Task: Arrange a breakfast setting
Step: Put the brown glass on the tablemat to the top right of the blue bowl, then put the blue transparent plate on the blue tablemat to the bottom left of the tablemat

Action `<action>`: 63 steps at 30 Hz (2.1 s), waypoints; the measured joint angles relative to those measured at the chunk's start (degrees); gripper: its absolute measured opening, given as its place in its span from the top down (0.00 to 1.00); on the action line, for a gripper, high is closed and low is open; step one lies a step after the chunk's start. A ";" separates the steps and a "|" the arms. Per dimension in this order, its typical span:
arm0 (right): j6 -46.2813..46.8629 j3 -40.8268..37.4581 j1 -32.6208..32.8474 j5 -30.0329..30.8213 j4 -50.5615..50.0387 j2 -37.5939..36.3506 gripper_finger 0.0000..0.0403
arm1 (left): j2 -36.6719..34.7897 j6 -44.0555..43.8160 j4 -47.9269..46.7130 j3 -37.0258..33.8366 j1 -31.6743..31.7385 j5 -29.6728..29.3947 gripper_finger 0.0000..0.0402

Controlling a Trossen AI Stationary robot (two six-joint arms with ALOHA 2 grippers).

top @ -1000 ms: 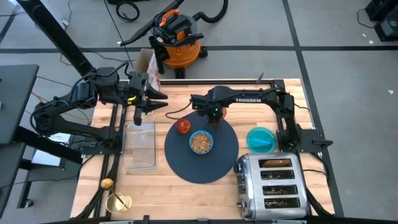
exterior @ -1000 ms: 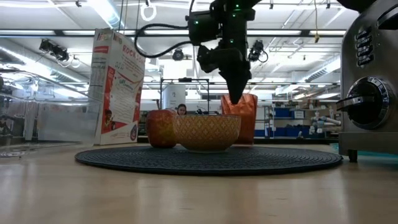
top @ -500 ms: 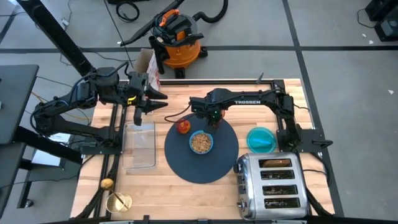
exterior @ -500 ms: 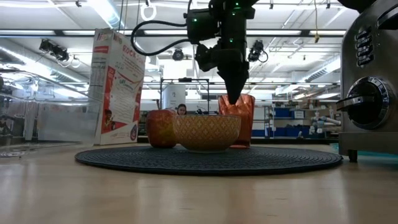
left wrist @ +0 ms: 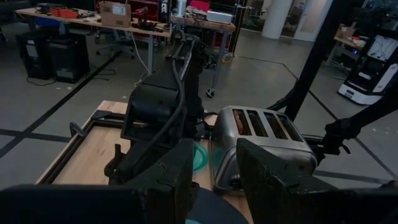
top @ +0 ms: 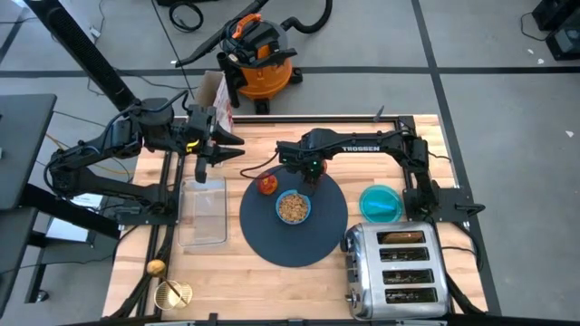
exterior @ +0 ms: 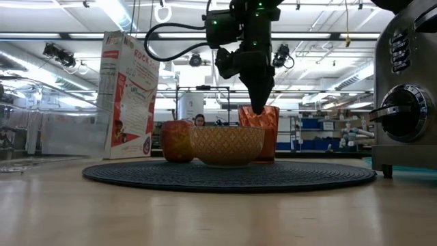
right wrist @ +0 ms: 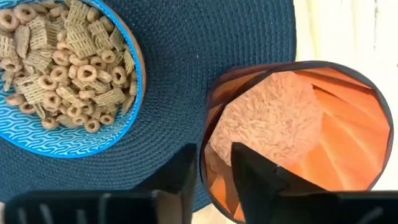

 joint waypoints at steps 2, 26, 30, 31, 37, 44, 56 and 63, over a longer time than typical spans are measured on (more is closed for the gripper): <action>0.00 0.00 0.00 -0.60 -0.18 -0.15 0.69 | 0.00 0.00 0.01 0.00 0.01 0.01 0.68; 16.68 -18.00 -0.23 8.58 -8.78 -33.46 0.58 | 0.84 5.17 2.92 0.00 -0.02 -0.05 0.68; 30.76 -30.64 0.15 8.79 -4.40 -38.49 0.58 | 0.94 5.80 2.82 0.04 -0.02 -0.04 0.68; 35.43 -33.13 0.44 7.39 -3.74 -39.05 0.58 | 0.94 6.20 2.80 0.04 -0.02 -0.04 0.68; 62.02 -44.12 -2.19 -2.30 -3.17 -37.90 0.58 | 0.94 9.09 2.86 0.04 0.05 -0.02 0.68; 72.45 -51.67 -13.09 -7.20 1.36 -36.65 0.58 | 0.94 10.51 2.86 0.02 0.05 0.00 0.68; 94.19 -52.73 -20.82 -7.14 3.64 -33.47 0.58 | 0.94 12.07 1.95 0.02 0.07 -0.04 0.68; 95.47 -52.70 -25.98 -8.90 4.62 -27.72 0.58 | 0.81 12.29 -0.64 0.02 1.08 0.01 0.68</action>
